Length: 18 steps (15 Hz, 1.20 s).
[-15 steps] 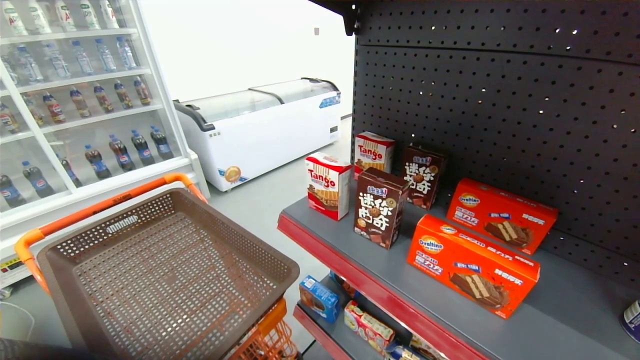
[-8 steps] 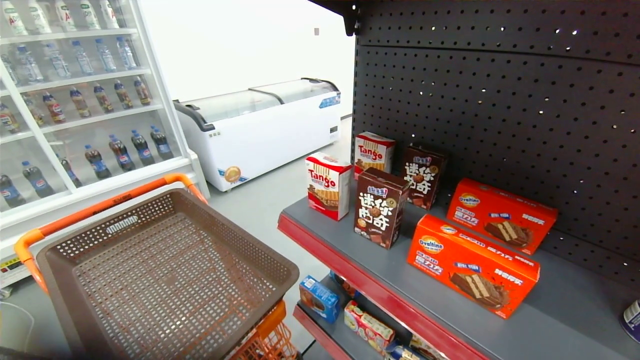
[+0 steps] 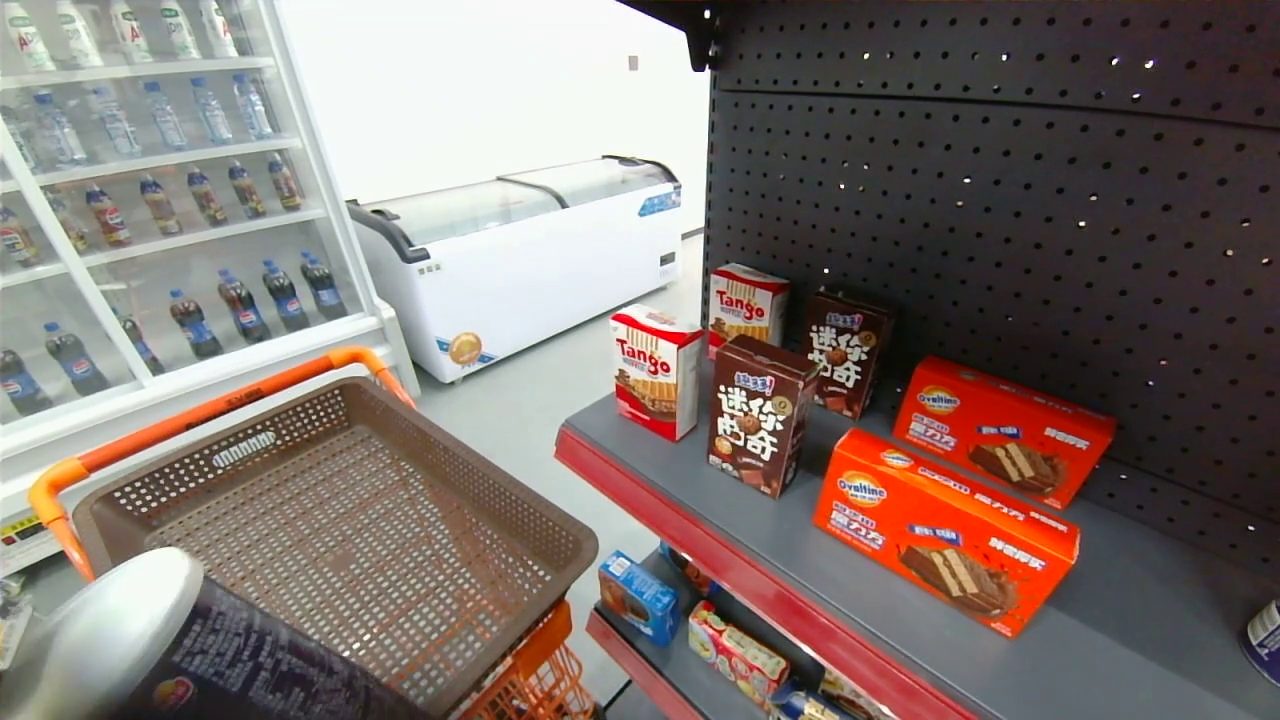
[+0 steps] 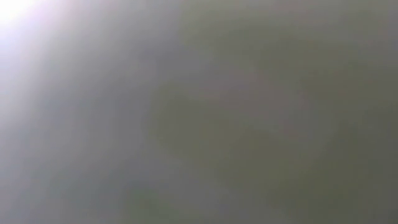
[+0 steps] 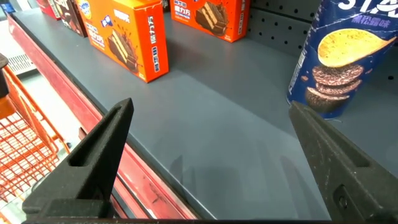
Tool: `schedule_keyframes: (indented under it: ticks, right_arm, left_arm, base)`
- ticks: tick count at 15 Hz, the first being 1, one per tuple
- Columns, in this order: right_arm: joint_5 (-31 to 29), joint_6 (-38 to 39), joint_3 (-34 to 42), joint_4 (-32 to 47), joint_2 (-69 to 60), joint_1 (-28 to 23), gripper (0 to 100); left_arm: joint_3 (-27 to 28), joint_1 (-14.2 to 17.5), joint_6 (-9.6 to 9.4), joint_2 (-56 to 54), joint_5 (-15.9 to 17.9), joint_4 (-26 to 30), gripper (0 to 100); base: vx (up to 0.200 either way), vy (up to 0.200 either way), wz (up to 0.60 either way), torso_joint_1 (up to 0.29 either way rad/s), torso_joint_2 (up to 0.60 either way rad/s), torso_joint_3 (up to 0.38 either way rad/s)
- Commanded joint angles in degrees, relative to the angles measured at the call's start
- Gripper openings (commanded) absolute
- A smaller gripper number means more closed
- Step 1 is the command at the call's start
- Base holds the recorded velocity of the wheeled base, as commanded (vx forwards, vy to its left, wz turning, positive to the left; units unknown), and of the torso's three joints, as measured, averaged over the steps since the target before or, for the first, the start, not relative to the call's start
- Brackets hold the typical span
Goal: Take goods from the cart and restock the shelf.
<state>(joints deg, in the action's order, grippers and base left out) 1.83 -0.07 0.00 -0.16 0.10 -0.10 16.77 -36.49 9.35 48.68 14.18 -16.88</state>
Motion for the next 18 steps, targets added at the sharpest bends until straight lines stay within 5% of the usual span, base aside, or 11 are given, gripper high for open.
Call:
schedule_keyframes:
  ticks: [1, 4, 18]
  right_arm:
    - [0.0, 0.0, 0.0, 0.0, 0.1, 0.0, 100]
    - [0.0, 0.0, 0.0, 0.0, 0.1, 0.0, 100]
    - [0.0, 0.0, 0.0, 0.0, 0.1, 0.0, 100]
  left_arm:
    - [1.9, -0.4, -0.12, 4.9, 2.0, -0.2, 0]
    - [2.8, -0.6, -0.21, 5.7, 4.6, -0.3, 0]
    - [1.3, -0.7, -1.35, 5.8, 5.5, -0.3, 0]
  base:
    - [0.000, 0.000, 0.00, 0.000, 0.00, 0.000]
    - [0.000, 0.000, 0.00, 0.000, 0.00, 0.000]
    - [0.000, 0.000, -0.60, 0.003, 0.00, 0.003]
